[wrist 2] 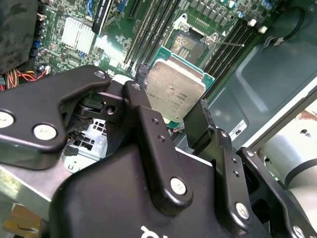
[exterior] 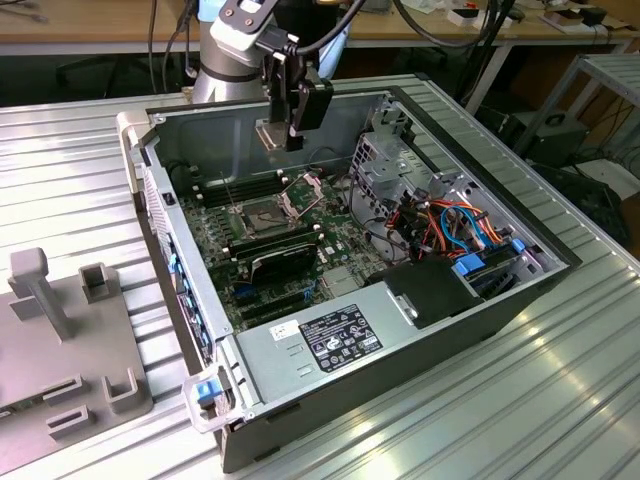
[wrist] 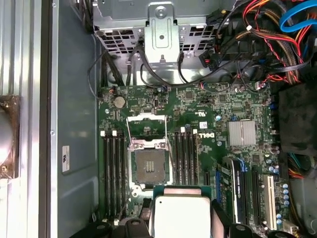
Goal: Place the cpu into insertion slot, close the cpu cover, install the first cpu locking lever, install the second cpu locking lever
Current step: 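Place the cpu into insertion slot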
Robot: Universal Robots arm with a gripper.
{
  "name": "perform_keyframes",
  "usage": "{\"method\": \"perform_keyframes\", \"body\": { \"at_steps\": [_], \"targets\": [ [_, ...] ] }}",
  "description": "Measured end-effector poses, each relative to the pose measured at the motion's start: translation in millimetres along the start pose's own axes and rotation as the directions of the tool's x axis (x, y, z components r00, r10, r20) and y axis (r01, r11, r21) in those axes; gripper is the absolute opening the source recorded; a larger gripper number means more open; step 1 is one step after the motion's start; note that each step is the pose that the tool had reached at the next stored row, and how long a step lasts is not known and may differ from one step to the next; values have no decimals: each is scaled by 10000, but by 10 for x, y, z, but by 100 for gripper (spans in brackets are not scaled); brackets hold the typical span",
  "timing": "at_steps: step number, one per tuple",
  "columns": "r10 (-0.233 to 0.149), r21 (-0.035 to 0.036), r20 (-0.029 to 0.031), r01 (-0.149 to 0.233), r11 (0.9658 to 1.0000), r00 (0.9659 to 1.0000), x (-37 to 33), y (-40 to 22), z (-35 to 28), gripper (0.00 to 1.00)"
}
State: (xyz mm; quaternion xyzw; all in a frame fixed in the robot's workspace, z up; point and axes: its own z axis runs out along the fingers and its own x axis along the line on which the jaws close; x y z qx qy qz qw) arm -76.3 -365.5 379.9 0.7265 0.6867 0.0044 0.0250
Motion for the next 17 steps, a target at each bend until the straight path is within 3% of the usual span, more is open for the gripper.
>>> {"method": "perform_keyframes", "body": {
  "at_steps": [7, 17],
  "targets": [
    [419, 11, 21, -419, 9991, 9991, 46, 27, 45, 55],
    [560, 15, 29, -560, 9984, 9984, 49, 24, 141, 55]
  ]
}}
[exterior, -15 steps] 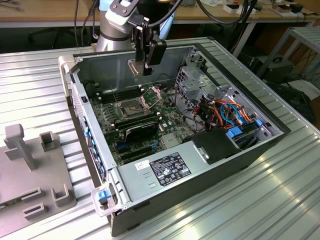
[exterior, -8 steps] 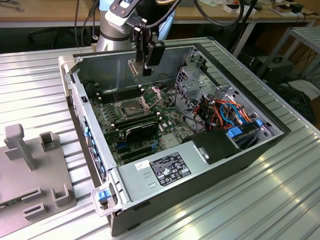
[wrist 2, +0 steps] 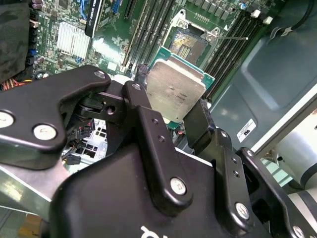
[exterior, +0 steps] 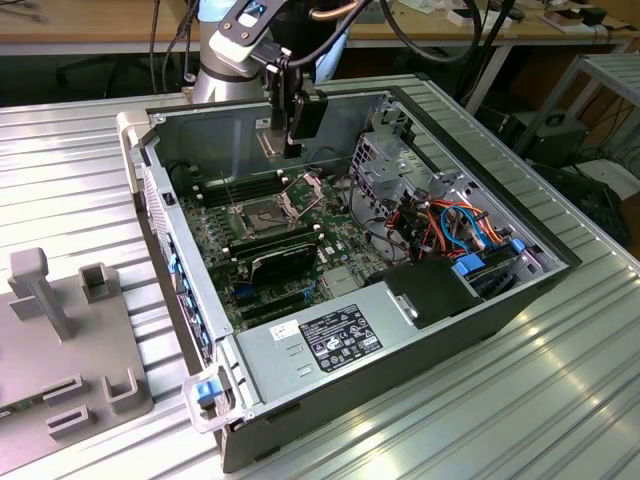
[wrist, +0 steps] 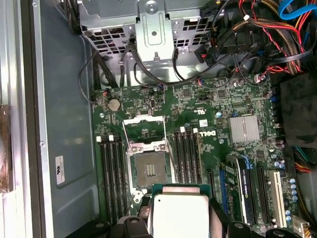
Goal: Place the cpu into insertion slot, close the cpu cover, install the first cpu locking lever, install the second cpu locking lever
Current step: 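Place the cpu into insertion slot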
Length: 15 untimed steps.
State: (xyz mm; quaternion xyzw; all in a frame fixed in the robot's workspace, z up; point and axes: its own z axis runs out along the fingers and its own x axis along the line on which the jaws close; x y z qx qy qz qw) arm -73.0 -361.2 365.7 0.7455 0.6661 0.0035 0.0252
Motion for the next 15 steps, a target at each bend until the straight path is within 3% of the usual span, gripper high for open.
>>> {"method": "perform_keyframes", "body": {
  "at_steps": [5, 15],
  "targets": [
    [0, -1, -3, 0, 10000, 10000, 0, 0, 3, 55],
    [2, 1, -23, -2, 10000, 10000, 2, -4, 76, 55]
  ]
}}
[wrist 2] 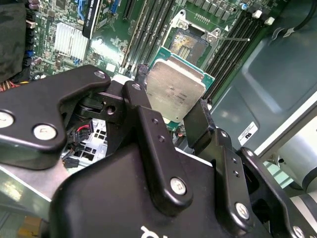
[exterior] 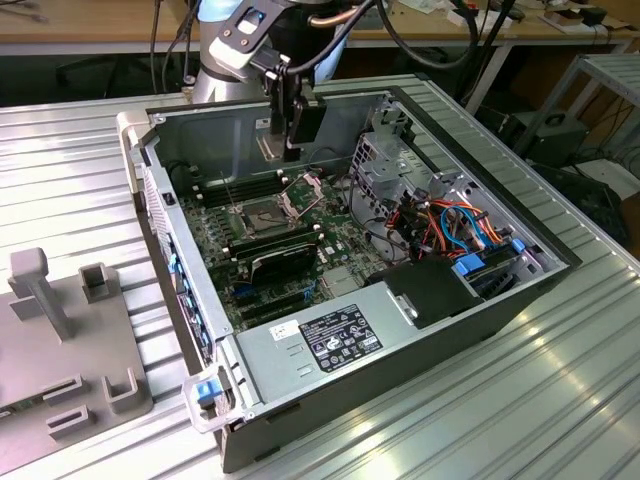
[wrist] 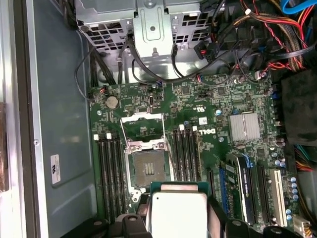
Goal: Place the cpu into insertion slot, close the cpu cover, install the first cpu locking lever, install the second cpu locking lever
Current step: 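Place the cpu into insertion slot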
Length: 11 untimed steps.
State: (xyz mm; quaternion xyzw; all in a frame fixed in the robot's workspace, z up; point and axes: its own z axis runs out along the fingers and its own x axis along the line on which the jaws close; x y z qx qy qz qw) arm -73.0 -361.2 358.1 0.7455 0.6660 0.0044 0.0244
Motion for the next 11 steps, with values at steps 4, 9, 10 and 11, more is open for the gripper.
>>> {"method": "perform_keyframes", "body": {
  "at_steps": [4, 9, 10, 11],
  "targets": [
    [0, 0, -5, 0, 10000, 10000, 2, -2, 52, 55],
    [0, 2, -17, 0, 10000, 10000, 3, -4, 97, 55],
    [1, 2, -19, -1, 10000, 10000, 3, -4, 104, 55],
    [1, 2, -25, -1, 10000, 10000, 3, -5, 116, 55]
  ]
}}
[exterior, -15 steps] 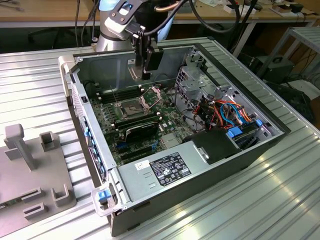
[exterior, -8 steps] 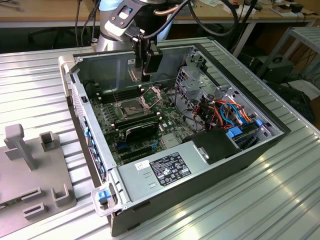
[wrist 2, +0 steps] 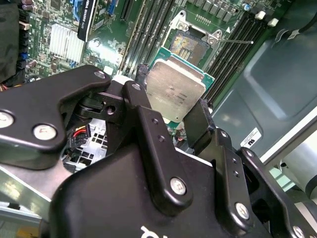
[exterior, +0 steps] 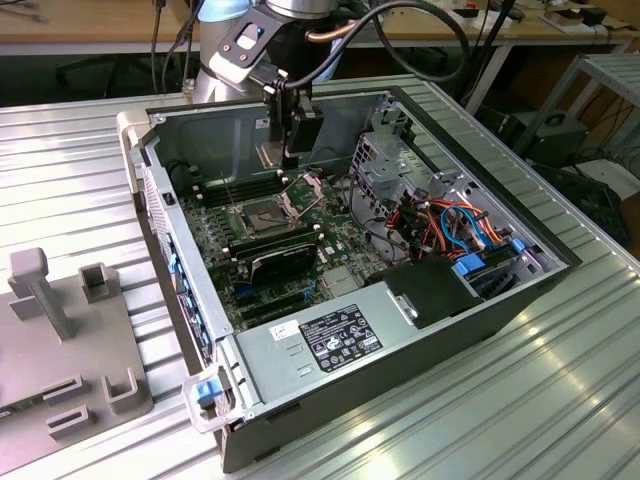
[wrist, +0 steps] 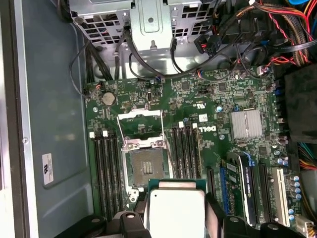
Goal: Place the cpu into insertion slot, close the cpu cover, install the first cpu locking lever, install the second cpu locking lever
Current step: 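Place the cpu into insertion slot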
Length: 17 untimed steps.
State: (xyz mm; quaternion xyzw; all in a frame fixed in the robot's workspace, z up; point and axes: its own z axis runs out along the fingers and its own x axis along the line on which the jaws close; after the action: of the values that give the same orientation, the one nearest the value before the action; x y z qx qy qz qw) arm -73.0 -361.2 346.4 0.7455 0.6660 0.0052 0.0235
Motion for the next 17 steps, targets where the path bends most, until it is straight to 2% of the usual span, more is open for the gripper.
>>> {"method": "perform_keyframes", "body": {
  "at_steps": [9, 17],
  "targets": [
    [0, 1, -7, 0, 10000, 10000, 2, -4, 100, 55],
    [0, 1, -7, 0, 10000, 10000, 4, -6, 150, 55]
  ]
}}
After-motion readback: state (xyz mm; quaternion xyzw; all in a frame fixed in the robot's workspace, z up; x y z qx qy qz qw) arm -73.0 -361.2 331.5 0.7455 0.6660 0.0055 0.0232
